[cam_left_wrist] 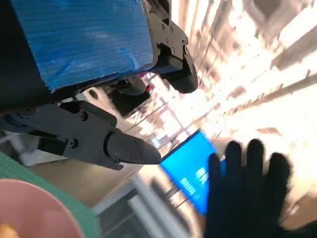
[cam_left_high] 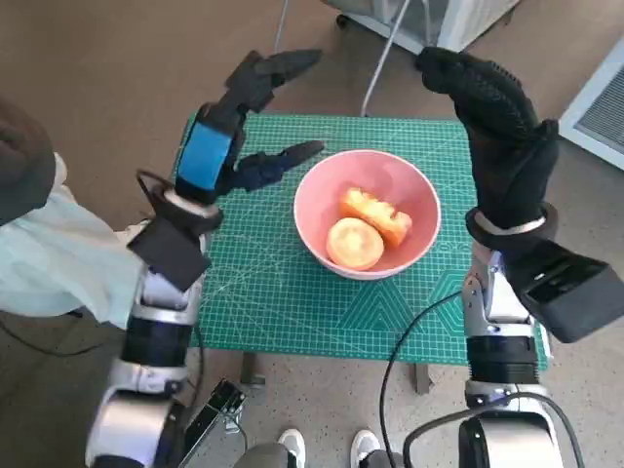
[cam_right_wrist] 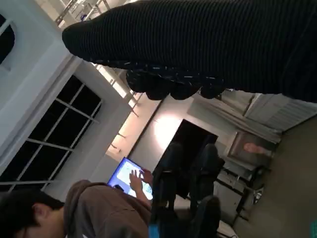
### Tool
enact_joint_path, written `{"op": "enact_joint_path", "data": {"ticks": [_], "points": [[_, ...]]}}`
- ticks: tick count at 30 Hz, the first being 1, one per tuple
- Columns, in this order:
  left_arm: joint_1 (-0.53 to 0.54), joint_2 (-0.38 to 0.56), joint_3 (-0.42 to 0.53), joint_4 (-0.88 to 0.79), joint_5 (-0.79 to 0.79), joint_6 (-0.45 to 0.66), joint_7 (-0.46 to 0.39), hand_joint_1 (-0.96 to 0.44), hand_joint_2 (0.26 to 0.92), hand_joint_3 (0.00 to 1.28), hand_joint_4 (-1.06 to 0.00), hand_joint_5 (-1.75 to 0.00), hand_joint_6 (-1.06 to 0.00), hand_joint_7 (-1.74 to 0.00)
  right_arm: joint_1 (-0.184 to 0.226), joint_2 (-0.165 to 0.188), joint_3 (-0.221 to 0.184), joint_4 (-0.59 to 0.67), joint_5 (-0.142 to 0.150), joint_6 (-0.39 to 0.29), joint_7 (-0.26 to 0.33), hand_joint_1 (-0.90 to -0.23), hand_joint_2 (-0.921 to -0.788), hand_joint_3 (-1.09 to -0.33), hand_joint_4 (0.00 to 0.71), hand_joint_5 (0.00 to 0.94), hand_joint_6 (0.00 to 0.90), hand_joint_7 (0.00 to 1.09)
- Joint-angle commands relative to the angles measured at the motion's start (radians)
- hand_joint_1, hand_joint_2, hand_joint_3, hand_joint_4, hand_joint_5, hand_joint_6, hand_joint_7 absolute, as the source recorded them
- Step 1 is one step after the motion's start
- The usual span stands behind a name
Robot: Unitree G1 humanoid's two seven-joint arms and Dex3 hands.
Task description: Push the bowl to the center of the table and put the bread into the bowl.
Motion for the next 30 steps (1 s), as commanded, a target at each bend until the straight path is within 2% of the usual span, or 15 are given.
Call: {"op": "enact_joint_path", "data": {"ticks": [1, 6, 22, 30], "points": [[0.017, -0.012, 0.015, -0.05, -0.049, 0.005, -0.005, -0.31, 0.921, 0.15, -0.31, -0.2, -0.2, -0.62, 0.002, 0.002, 0.003, 0.006, -0.028, 0.008, -0.024, -0.678, -0.921, -0.751, 0.251, 0.054, -0.001, 0.79], [0.019, -0.016, 0.019, -0.056, -0.07, 0.007, -0.009, -0.3, 0.921, 0.17, -0.3, -0.21, -0.16, -0.67, -0.005, 0.0, 0.005, 0.014, -0.036, 0.013, -0.029, -0.676, -0.921, -0.761, 0.247, 0.05, -0.001, 0.79], [0.021, -0.006, 0.03, -0.068, -0.071, 0.002, -0.002, -0.32, 0.921, 0.18, -0.28, -0.19, -0.13, -0.7, -0.013, -0.005, 0.009, 0.015, -0.016, 0.028, -0.009, -0.698, -0.921, -0.764, 0.25, 0.047, -0.001, 0.77], [0.022, -0.004, 0.033, -0.078, -0.084, 0.007, -0.011, -0.32, 0.921, 0.18, -0.28, -0.18, -0.13, -0.69, -0.012, -0.007, 0.013, 0.0, -0.019, 0.036, -0.01, -0.7, -0.921, -0.763, 0.25, 0.046, -0.001, 0.77]]}}
